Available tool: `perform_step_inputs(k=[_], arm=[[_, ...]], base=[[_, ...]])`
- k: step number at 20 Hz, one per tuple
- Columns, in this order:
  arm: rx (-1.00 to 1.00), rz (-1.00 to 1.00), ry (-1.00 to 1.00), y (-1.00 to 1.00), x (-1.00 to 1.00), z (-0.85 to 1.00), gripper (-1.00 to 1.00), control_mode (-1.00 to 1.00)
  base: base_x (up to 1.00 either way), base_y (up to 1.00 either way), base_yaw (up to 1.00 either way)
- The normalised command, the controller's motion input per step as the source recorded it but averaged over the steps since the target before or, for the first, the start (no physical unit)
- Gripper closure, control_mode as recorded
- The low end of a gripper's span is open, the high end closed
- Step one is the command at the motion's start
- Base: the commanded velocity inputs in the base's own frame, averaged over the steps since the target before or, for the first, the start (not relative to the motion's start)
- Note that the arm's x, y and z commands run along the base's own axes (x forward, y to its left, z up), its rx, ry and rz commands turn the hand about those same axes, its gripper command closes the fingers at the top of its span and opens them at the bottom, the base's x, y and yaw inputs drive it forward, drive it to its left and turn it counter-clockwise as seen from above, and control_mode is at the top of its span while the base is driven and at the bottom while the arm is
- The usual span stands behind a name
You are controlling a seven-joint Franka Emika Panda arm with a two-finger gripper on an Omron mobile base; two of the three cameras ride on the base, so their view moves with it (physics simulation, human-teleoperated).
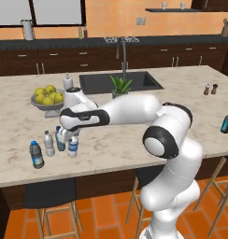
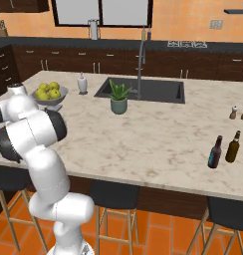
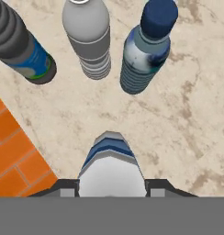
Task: Move the plastic bottles in the middle to the plastics group, and the glass bottles in the middle to the glass group.
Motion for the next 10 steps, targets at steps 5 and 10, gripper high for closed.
perform_step_inputs(k=[5,10], arm=[[0.0,0.01,0.09,0.14,0.12,0.0,1.0,-1.0],[0.0,0.01,0.01,0.25,0.17,-0.08,1.0,-1.0]], base=[[0.0,0.0,0.0],[0.0,0.0,0.0]])
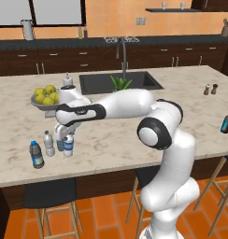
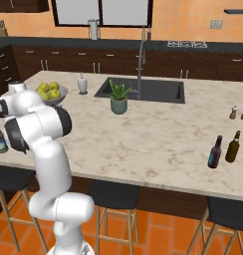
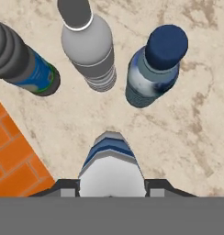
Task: Move the plastic bottles in the middle to the plastics group, and the glass bottles in the middle to the glass group.
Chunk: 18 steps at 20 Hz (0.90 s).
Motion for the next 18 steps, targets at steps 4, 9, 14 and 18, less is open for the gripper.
perform_step_inputs(k=[4,9,14,18], arm=[[0.0,0.0,0.0,0.22,0.07,-0.03,1.0,-1.0],[0.0,0.0,0.0,0.12,0.0,-0.22,1.0,-1.0],[0.0,0.0,0.0,0.13,0.0,-0.33,1.0,-1.0],[0.0,0.0,0.0,0.11,0.0,-0.25,1.0,-1.0]], base=[[0.0,0.0,0.0],[0.0,0.0,0.0],[0.0,0.0,0.0],[0.0,0.0,0.0]])
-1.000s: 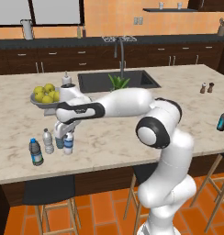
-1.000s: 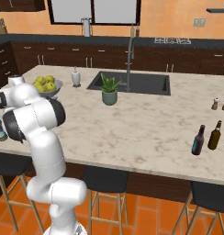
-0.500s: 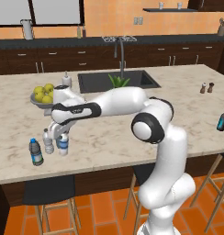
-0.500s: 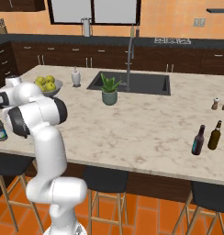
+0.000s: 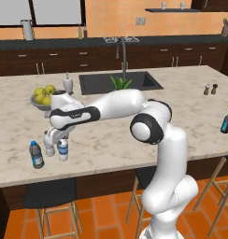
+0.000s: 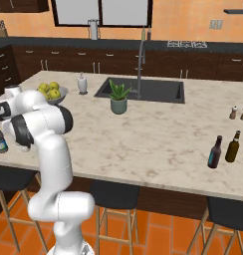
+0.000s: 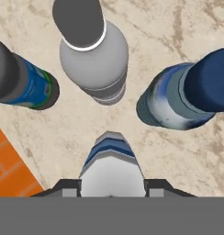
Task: Move the plastic bottles in the middle to the plastics group, and the glass bottles in the middle to the glass group.
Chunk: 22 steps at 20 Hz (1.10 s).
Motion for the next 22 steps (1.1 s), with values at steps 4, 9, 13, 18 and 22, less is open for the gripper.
perform_step_inputs(k=[4,9,13,18,22], arm=[[0.0,0.0,0.0,0.14,0.0,-0.12,1.0,-1.0],[0.0,0.0,0.0,0.17,0.0,0.0,-1.0,-1.0],[0.0,0.0,0.0,0.03,0.0,0.0,-1.0,-1.0],[0.0,0.0,0.0,-0.03,-0.04,0.0,-1.0,-1.0],[0.0,0.0,0.0,-0.09,-0.09,0.14,-1.0,-1.0]], base=[[0.0,0.0,0.0],[0.0,0.0,0.0],[0.0,0.0,0.0],[0.0,0.0,0.0],[0.0,0.0,0.0]])
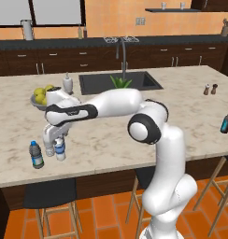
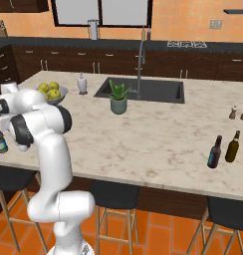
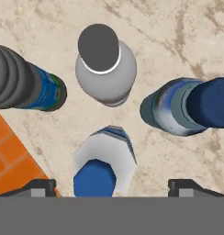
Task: Move the plastic bottles in the middle to the plastics group, and the glass bottles in the middle to the glass group.
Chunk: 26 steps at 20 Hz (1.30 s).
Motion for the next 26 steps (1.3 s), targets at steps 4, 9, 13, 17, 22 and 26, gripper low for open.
perform_step_inputs(k=[4,9,13,17,22,26], arm=[[0.0,0.0,0.0,-0.17,-0.18,0.31,-1.0,-1.0],[0.08,-0.05,-0.01,-0.65,-0.57,0.19,-1.0,-1.0],[0.11,-0.08,-0.03,-0.87,-0.72,0.0,-1.0,-1.0],[0.04,-0.11,0.0,-0.91,-0.83,0.0,-1.0,-1.0],[0.0,-0.1,0.0,-0.77,-0.73,0.09,-1.0,-1.0],[0.0,-0.11,-0.01,-0.81,-0.68,0.25,-1.0,-1.0]], base=[[0.0,0.0,0.0],[0.0,0.0,0.0],[0.0,0.0,0.0],[0.0,0.0,0.0],[0.0,0.0,0.0],[0.0,0.0,0.0]])
